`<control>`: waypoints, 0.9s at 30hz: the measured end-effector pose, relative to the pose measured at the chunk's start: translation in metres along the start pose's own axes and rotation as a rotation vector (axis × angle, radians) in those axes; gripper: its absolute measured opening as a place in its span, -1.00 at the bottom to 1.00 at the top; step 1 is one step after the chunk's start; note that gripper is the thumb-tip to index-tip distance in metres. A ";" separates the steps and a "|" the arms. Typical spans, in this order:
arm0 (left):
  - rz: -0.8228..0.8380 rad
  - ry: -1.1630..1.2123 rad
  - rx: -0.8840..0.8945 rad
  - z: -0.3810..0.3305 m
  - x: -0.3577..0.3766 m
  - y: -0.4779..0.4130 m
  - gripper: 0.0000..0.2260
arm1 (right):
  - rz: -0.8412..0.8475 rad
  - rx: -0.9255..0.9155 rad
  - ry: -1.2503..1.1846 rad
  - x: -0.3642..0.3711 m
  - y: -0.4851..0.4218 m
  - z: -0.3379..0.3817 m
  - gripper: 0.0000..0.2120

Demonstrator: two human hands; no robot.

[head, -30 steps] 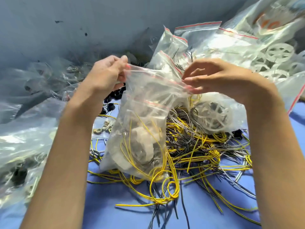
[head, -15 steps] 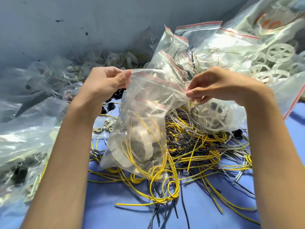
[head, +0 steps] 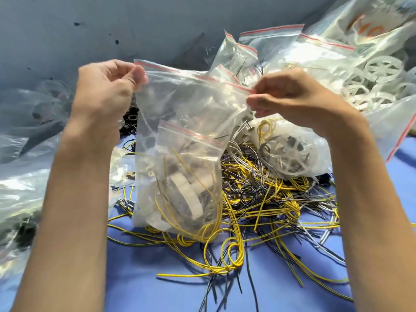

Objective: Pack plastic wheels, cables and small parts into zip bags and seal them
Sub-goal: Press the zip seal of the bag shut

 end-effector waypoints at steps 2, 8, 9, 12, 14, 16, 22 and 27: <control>-0.006 0.011 -0.016 0.002 0.001 -0.001 -0.83 | -0.022 -0.059 0.090 0.001 0.000 0.003 -0.89; 0.261 0.161 -0.075 0.006 0.011 0.004 -0.86 | -0.054 -0.150 0.006 0.000 0.001 0.014 -0.92; 0.324 0.166 -0.082 0.007 0.014 0.006 -0.82 | -0.048 -0.124 -0.034 0.001 0.001 0.013 -0.94; 0.365 0.123 -0.096 0.011 0.020 0.008 -0.77 | -0.028 -0.047 -0.061 0.004 0.001 0.005 -0.91; 0.338 0.108 -0.106 0.011 0.022 0.008 -0.83 | -0.014 -0.024 -0.054 0.004 0.001 0.002 -0.88; 0.289 0.112 -0.117 0.012 0.022 0.007 -0.92 | -0.025 -0.024 -0.057 0.002 0.000 0.000 -0.94; 0.102 0.067 -0.099 0.007 0.017 0.006 -0.85 | -0.071 -0.074 -0.028 -0.009 0.002 0.001 -0.90; 0.165 0.155 -0.052 -0.002 0.020 0.009 -0.88 | -0.005 -0.004 -0.060 -0.005 0.003 -0.001 -0.78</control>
Point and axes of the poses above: each hand's wrist, its own y-axis away from the middle knuckle, its own x-axis out of the palm, z = x × y, the point moved 2 cm from there along -y, towards the middle knuckle, and after that the axes turned 13 degrees about -y, right-handed, at the moved point
